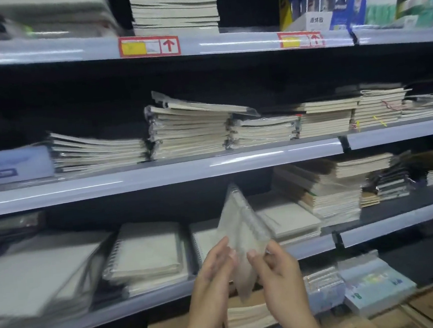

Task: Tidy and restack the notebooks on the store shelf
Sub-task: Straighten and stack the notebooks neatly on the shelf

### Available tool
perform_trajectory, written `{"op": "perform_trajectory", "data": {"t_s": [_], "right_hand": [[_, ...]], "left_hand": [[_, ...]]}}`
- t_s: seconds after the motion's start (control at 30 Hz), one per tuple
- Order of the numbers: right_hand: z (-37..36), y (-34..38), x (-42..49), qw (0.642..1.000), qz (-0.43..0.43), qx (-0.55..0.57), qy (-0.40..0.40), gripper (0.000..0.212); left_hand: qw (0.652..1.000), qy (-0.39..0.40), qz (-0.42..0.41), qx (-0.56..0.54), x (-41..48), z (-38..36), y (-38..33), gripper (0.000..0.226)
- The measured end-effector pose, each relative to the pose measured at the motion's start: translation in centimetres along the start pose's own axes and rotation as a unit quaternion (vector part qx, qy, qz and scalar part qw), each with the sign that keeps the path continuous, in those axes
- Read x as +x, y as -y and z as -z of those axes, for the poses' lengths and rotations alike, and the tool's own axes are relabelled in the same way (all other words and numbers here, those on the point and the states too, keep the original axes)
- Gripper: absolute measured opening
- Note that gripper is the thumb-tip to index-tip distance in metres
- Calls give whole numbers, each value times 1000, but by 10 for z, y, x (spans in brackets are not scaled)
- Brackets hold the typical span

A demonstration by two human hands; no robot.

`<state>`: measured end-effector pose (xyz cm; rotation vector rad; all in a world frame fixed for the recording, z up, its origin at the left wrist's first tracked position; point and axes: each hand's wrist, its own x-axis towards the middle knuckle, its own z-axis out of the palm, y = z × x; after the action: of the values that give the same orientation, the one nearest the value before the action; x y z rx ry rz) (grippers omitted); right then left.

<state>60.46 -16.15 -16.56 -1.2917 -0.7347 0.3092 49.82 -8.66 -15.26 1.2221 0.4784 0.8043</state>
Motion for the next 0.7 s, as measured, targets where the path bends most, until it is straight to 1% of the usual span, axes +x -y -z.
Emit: {"op": "perform_trajectory", "data": {"t_s": [0.03, 0.07, 0.1, 0.17, 0.2, 0.23, 0.27, 0.3, 0.33, 0.37, 0.4, 0.43, 0.47, 0.5, 0.57, 0.63, 0.7], "right_hand": [[-11, 1, -6, 999, 18, -35, 30, 22], [-20, 0, -11, 995, 35, -72, 53, 27], [-29, -1, -15, 992, 51, -95, 66, 36], [-43, 2, -19, 981, 98, -146, 88, 54], [-50, 5, -21, 969, 120, -190, 106, 58], [-57, 8, -22, 957, 131, -225, 127, 56], [-63, 9, -22, 954, 130, -237, 132, 48], [-68, 7, -22, 956, 126, -231, 128, 40], [-71, 3, -23, 966, 107, -215, 99, 31], [-72, -4, -23, 974, 85, -201, 54, 27], [-72, -9, -23, 977, 65, -202, 7, 34], [-73, -13, -24, 982, 26, -185, -22, 46], [-76, -16, -24, 991, -36, -129, -23, 53], [-81, -19, -22, 994, -96, -44, -6, 51], [-93, -24, -19, 978, -171, 116, 29, 39], [-104, -26, -16, 955, -207, 212, 25, 40], [-115, -25, -10, 941, -219, 255, 23, 42]], "left_hand": [[1000, 6, 2, -27, -3, 4, -3, 52], [998, 8, 0, -60, -7, 7, -6, 58], [995, -4, -4, -96, -9, 10, -8, 61], [985, -58, -21, -163, -13, 19, -11, 62], [978, -92, -31, -187, -15, 23, -13, 62], [973, -113, -44, -198, -16, 28, -13, 59], [968, -130, -50, -209, -17, 34, -14, 53], [964, -140, -51, -221, -17, 41, -14, 49], [959, -146, -47, -239, -17, 47, -16, 48], [954, -144, -44, -258, -16, 55, -19, 48], [951, -138, -45, -274, -16, 61, -23, 47], [948, -131, -48, -285, -16, 67, -27, 46], [947, -128, -53, -289, -16, 70, -32, 45], [949, -129, -55, -283, -14, 73, -34, 44], [953, -148, -63, -255, -12, 78, -35, 38], [954, -179, -81, -225, -8, 83, -35, 34], [956, -208, -95, -181, -3, 91, -39, 31]]}}
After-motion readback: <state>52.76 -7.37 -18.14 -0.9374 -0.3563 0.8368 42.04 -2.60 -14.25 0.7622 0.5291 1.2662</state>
